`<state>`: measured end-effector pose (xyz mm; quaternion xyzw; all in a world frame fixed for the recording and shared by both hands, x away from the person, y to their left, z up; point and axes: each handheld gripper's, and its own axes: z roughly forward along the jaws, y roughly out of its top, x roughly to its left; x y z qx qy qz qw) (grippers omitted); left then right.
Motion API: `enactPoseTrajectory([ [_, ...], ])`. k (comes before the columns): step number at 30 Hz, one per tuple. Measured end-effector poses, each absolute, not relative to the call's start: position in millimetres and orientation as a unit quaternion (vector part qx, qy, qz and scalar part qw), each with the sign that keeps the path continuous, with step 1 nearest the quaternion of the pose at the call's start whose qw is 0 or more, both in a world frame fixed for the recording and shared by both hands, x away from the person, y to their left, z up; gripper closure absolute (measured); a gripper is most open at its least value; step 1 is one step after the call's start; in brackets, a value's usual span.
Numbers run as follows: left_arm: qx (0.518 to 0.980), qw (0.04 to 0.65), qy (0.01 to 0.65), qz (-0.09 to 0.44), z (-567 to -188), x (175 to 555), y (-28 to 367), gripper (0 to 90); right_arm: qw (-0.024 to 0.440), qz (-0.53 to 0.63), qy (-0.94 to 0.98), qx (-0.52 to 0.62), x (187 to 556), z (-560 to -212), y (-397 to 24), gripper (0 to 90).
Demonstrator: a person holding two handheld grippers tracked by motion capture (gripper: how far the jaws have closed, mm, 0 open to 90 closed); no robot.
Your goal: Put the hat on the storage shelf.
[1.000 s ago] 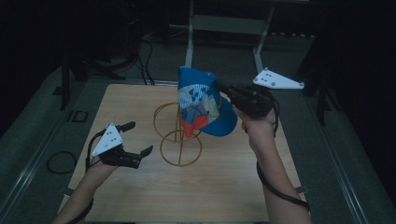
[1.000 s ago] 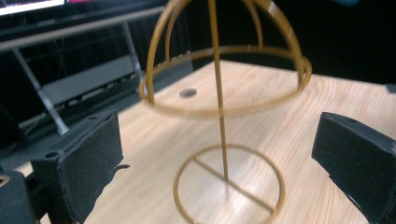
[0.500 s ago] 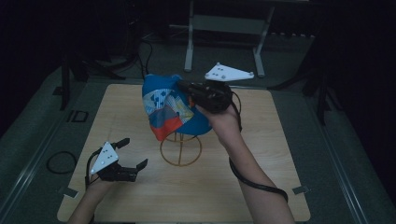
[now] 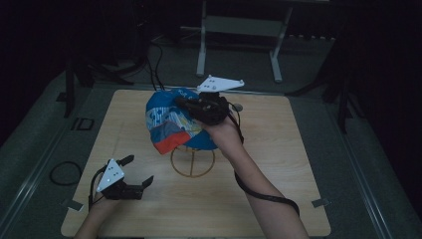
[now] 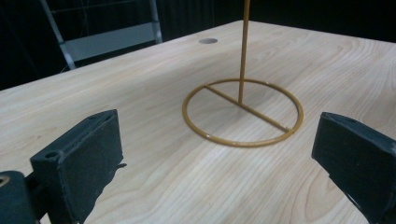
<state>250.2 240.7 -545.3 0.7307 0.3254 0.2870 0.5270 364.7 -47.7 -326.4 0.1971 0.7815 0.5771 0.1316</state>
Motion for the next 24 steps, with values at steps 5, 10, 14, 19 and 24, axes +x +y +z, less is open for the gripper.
enactPoseTrajectory([
  [5, 0.733, 0.522, 0.332, 0.283, -550, 248, 243, 2.2, 0.121, 0.573, 0.784, 0.206, 366, -337, -55, 90.0],
  [10, 0.73, 0.524, 0.336, 0.282, -551, 247, 244, 2.2, 0.115, 0.576, 0.779, 0.217, 366, -346, -67, 90.0],
  [14, 0.729, 0.525, 0.338, 0.282, -552, 246, 246, 2.2, 0.114, 0.581, 0.774, 0.225, 364, -353, -79, 90.0],
  [19, 0.721, 0.526, 0.348, 0.288, -554, 244, 250, 2.2, 0.114, 0.579, 0.774, 0.23, 361, -362, -91, 90.0],
  [24, 0.721, 0.523, 0.354, 0.286, -557, 241, 254, 2.2, 0.112, 0.578, 0.774, 0.232, 358, -369, -99, 90.0],
])
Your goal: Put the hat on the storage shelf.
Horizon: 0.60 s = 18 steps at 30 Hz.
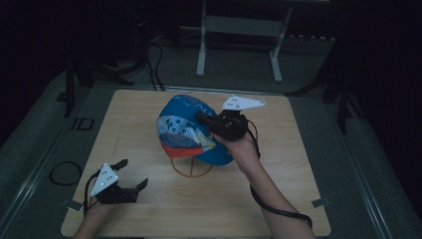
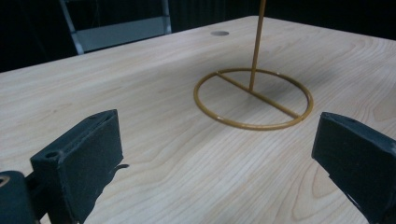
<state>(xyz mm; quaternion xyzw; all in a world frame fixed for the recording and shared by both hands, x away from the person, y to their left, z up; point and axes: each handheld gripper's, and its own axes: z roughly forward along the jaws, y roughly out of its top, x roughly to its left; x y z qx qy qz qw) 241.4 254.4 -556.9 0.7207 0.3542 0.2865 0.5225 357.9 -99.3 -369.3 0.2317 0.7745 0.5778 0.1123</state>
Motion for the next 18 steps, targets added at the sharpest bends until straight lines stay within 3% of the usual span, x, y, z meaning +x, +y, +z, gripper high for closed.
enactPoseTrajectory([
  [11, 0.712, 0.526, 0.364, 0.291, -559, 235, 264, 2.3, 0.153, 0.571, 0.771, 0.237, 349, -376, -112, 90.0],
  [18, 0.71, 0.529, 0.365, 0.287, -560, 235, 264, 2.3, 0.144, 0.563, 0.774, 0.253, 355, -388, -120, 90.0],
])
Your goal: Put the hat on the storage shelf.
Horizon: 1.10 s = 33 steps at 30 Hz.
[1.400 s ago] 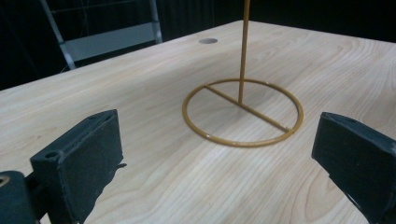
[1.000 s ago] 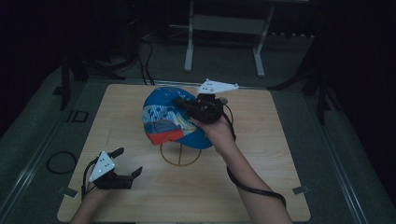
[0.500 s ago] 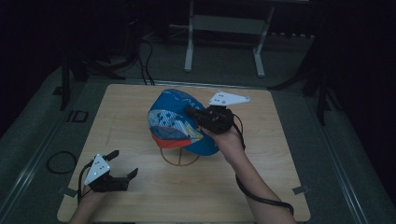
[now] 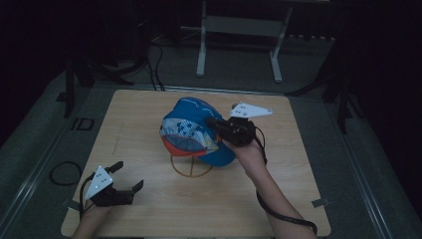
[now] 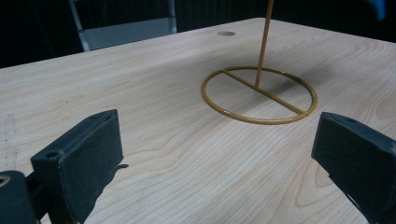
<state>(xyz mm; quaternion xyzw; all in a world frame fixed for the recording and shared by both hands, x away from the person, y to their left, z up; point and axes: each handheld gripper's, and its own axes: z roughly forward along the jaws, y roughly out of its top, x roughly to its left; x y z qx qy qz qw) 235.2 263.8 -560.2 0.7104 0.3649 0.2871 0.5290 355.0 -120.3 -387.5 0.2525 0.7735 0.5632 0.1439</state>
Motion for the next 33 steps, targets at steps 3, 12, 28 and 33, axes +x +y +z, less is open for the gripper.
enactPoseTrajectory([
  [3, 0.713, 0.527, 0.365, 0.285, -561, 237, 263, 2.3, 0.137, 0.561, 0.774, 0.259, 357, -393, -125, 89.1],
  [12, 0.715, 0.528, 0.363, 0.281, -562, 237, 261, 2.3, 0.121, 0.58, 0.766, 0.25, 353, -397, -131, 74.7],
  [28, 0.71, 0.538, 0.363, 0.273, -562, 237, 260, 2.4, 0.114, 0.581, 0.765, 0.252, 351, -411, -160, 18.5],
  [33, 0.711, 0.538, 0.362, 0.272, -562, 237, 259, 2.3, 0.127, 0.572, 0.774, 0.241, 349, -423, -170, 14.5],
])
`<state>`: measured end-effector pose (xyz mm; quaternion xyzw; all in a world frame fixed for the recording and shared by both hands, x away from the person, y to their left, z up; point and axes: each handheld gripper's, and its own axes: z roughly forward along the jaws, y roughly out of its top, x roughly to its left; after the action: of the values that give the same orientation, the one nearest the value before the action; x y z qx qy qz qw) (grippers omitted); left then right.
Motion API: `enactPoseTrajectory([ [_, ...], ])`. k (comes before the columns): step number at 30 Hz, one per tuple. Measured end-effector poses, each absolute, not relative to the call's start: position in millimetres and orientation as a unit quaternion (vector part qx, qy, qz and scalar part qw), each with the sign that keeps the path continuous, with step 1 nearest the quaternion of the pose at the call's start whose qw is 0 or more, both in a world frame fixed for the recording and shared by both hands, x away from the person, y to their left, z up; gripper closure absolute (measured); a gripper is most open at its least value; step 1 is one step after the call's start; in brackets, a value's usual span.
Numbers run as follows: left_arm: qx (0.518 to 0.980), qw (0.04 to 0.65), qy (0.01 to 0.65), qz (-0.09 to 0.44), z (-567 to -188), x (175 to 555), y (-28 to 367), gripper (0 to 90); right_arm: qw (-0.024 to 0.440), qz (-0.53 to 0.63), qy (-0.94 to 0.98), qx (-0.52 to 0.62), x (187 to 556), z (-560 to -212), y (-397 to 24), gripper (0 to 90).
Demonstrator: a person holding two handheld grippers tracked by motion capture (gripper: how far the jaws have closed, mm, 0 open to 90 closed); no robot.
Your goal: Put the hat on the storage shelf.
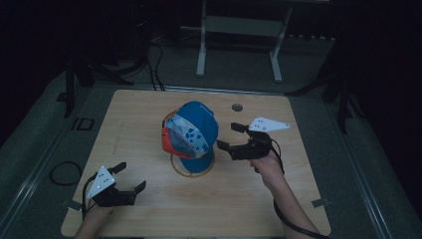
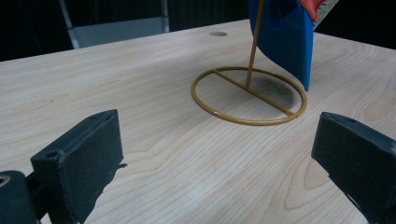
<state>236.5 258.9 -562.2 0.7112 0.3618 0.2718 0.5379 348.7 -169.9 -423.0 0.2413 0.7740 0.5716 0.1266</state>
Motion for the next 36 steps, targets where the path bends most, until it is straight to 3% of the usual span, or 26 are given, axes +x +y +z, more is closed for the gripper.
enactPoseTrajectory([
  [36, 0.718, 0.535, 0.358, 0.264, -567, 237, 257, 2.4, 0.097, 0.51, 0.809, 0.276, 331, -534, -229, 14.9],
])
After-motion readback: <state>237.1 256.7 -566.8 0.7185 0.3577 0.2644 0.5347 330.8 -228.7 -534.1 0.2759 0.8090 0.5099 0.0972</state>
